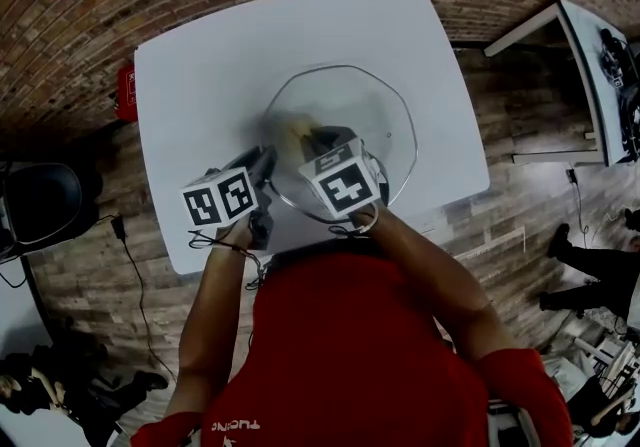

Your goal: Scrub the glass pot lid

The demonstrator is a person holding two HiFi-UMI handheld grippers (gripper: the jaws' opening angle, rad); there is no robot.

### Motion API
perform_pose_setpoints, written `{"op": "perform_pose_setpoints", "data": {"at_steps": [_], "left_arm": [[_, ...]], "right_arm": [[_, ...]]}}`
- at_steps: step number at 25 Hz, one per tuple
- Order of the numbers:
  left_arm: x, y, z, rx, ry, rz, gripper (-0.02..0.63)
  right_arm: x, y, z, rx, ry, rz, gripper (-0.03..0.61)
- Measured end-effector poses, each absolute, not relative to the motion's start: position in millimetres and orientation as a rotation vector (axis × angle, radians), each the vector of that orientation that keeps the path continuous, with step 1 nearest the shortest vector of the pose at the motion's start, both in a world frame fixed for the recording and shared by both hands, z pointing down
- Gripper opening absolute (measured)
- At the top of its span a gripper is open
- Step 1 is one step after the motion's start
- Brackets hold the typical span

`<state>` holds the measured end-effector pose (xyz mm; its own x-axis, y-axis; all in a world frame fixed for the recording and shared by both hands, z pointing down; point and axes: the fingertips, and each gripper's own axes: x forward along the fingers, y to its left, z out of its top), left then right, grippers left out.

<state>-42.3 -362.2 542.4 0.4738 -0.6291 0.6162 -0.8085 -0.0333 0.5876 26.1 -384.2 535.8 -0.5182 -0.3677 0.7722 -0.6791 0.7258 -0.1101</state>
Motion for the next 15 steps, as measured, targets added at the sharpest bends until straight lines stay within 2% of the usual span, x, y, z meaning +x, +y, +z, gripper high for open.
{"op": "perform_pose_setpoints", "data": {"at_steps": [9, 15], "left_arm": [[-43.1, -362.8, 542.7, 1.735, -1.231, 0.221, 0.098], [-41.7, -362.9, 541.1, 1.723, -1.241, 0.214, 0.097]], "right_arm": [[156.1, -426.5, 537.8, 1.066, -1.98, 0.526, 0.053], [188.5, -431.1, 529.5, 1.149, -1.947, 0.554, 0.054]]}}
